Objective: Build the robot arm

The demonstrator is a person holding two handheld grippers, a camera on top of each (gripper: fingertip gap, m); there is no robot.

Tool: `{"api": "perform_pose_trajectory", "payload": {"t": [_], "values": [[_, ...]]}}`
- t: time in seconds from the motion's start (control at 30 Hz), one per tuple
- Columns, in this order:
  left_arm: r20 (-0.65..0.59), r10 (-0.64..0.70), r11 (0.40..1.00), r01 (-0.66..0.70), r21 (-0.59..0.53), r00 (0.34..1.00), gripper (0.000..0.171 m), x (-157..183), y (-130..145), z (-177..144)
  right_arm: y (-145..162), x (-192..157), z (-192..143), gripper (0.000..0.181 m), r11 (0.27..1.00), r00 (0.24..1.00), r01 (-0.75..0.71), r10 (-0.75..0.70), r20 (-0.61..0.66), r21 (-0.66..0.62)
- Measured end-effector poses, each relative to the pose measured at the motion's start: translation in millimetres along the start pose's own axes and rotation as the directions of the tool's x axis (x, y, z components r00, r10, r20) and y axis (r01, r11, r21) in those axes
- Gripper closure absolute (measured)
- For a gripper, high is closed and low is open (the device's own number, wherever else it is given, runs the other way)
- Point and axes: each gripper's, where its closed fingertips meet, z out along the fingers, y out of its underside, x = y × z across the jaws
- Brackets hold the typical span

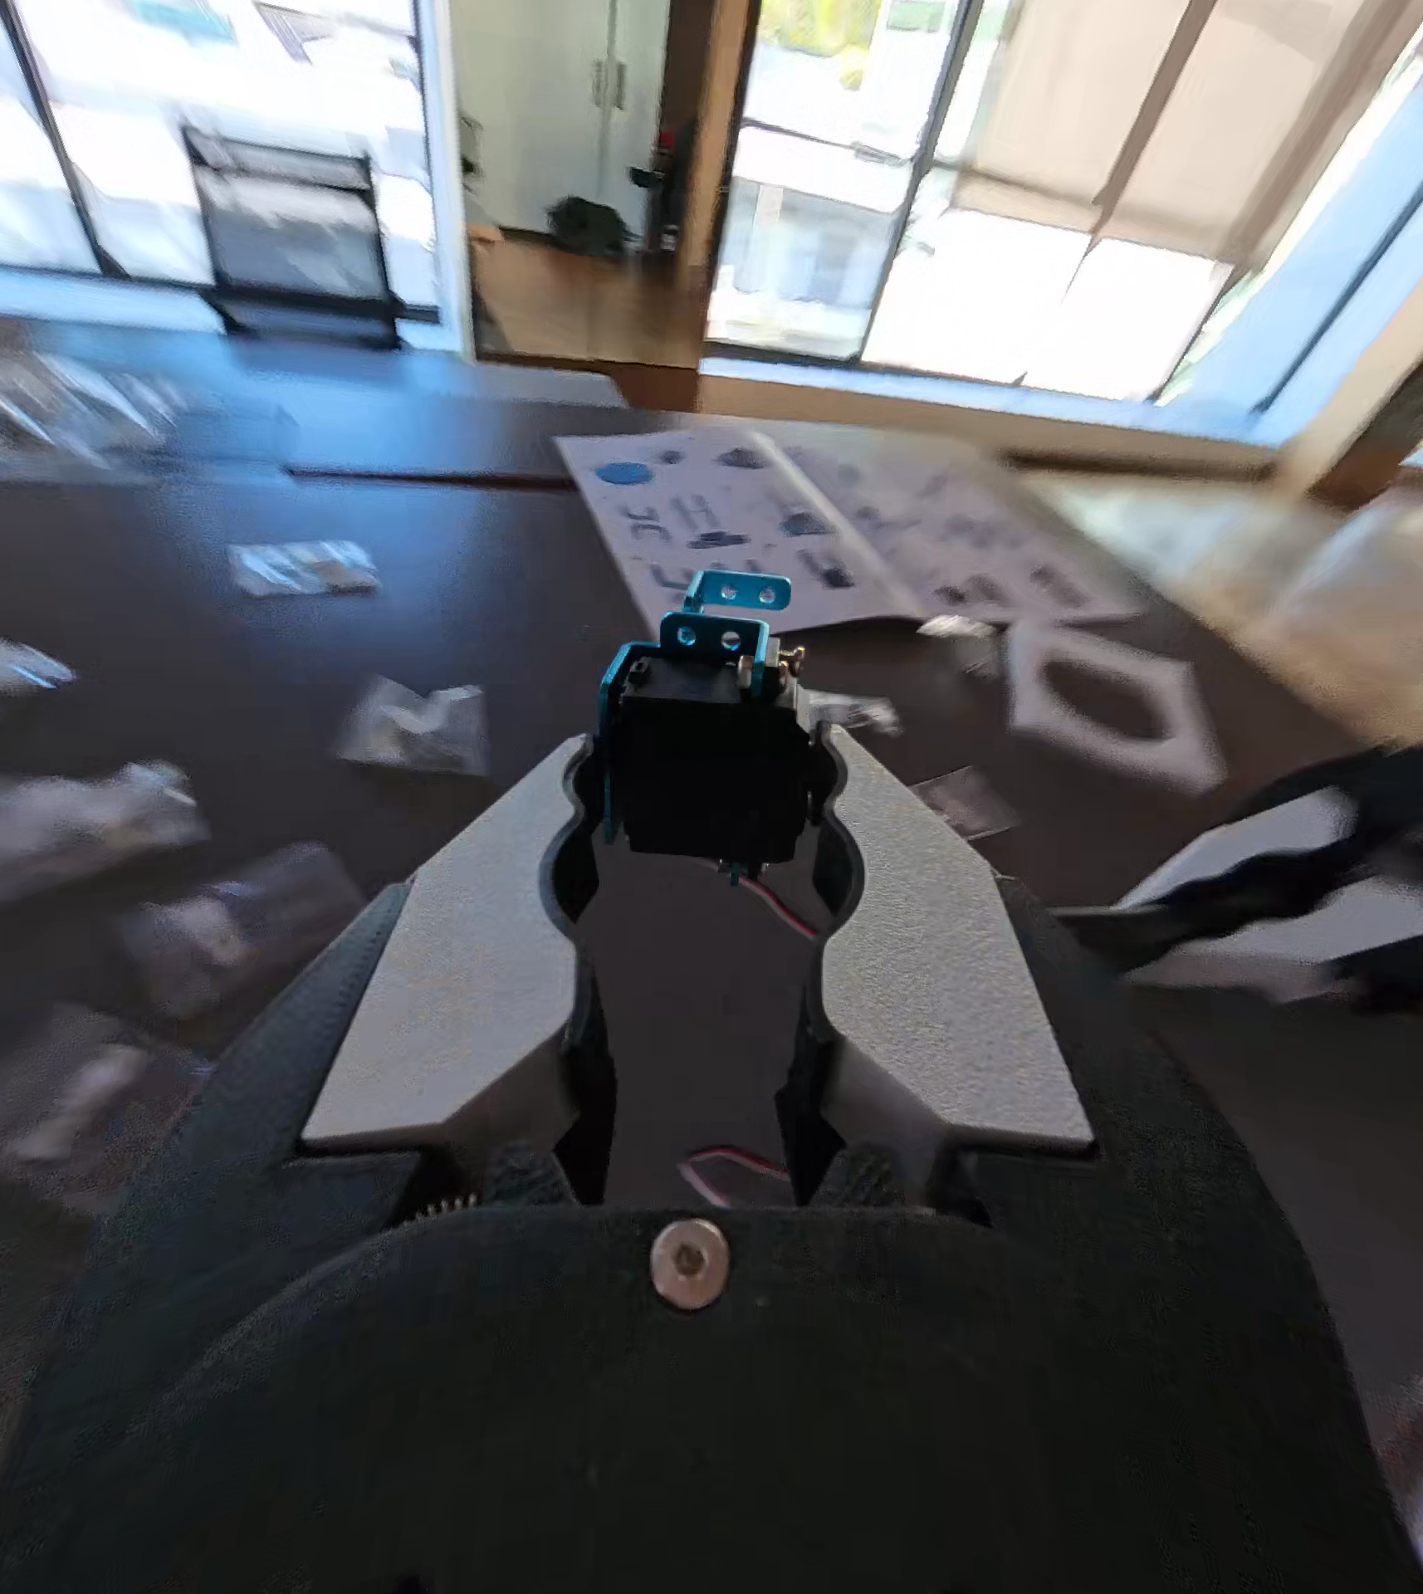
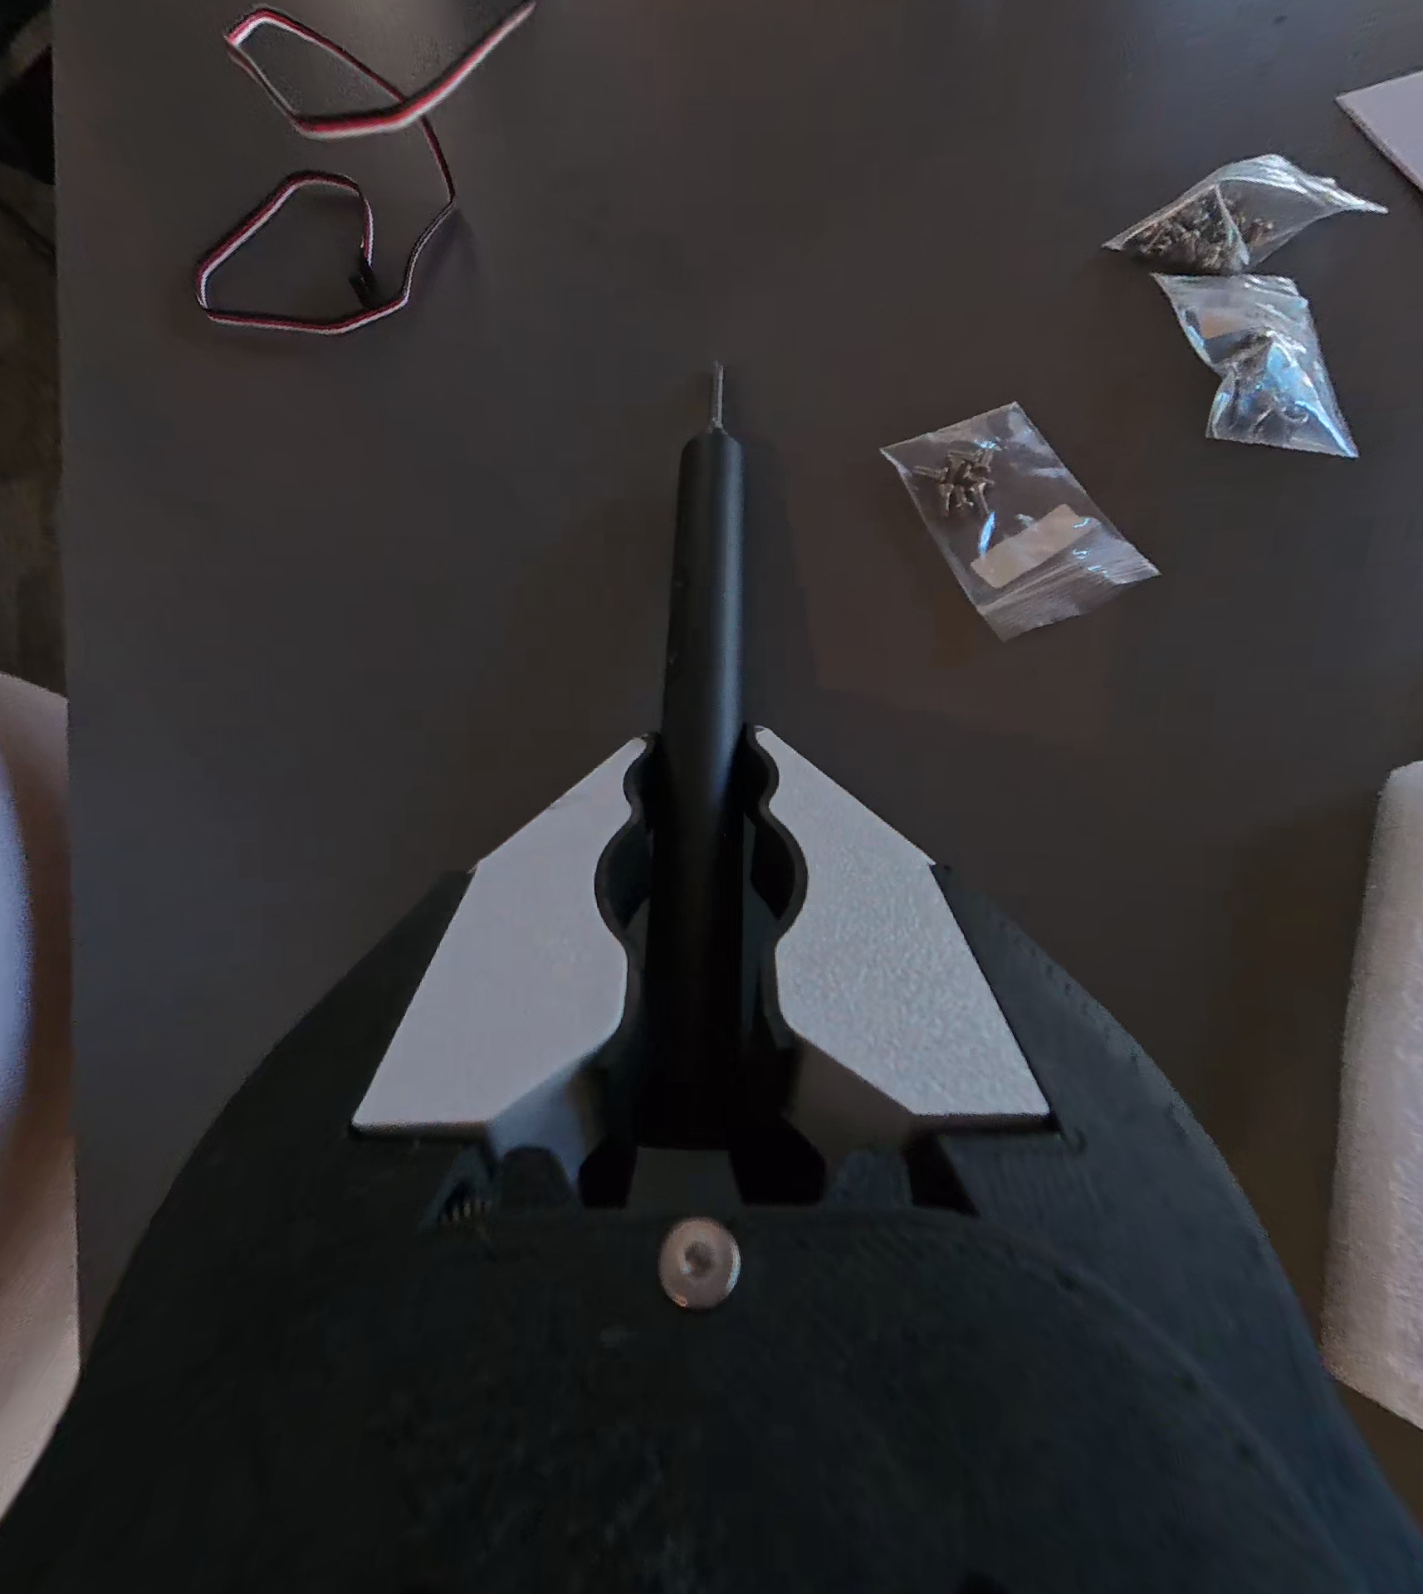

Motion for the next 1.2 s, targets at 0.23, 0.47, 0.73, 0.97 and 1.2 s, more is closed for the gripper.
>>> {"api": "perform_pose_trajectory", "payload": {"t": [0.23,0.47,0.73,0.97,1.2], "values": [[-0.338,-0.649,0.739,0.670,-0.068,0.681,0.123,-16,-15,12,-2,6,1,0.152,0.997,0.996,0.069,-0.070,-0.047,-0.026],[-0.406,-0.772,0.562,0.824,-0.075,0.490,0.123,-21,-72,28,-108,13,-37,0.162,0.985,0.983,0.173,-0.172,0.072,-0.005],[-0.506,-0.846,0.219,0.975,-0.042,0.168,0.124,-61,-143,57,-358,50,-71,0.151,0.846,0.850,0.523,-0.510,-0.133,0.100],[-0.499,-0.830,0.252,0.966,0.062,0.249,0.123,-87,-194,52,-412,38,-29,0.181,0.791,0.824,0.566,-0.554,-0.121,0.231],[-0.487,-0.772,0.371,0.912,0.177,0.408,0.123,-70,-194,49,-452,41,8,0.181,0.838,0.902,0.430,-0.416,0.119,-0.336]]}}
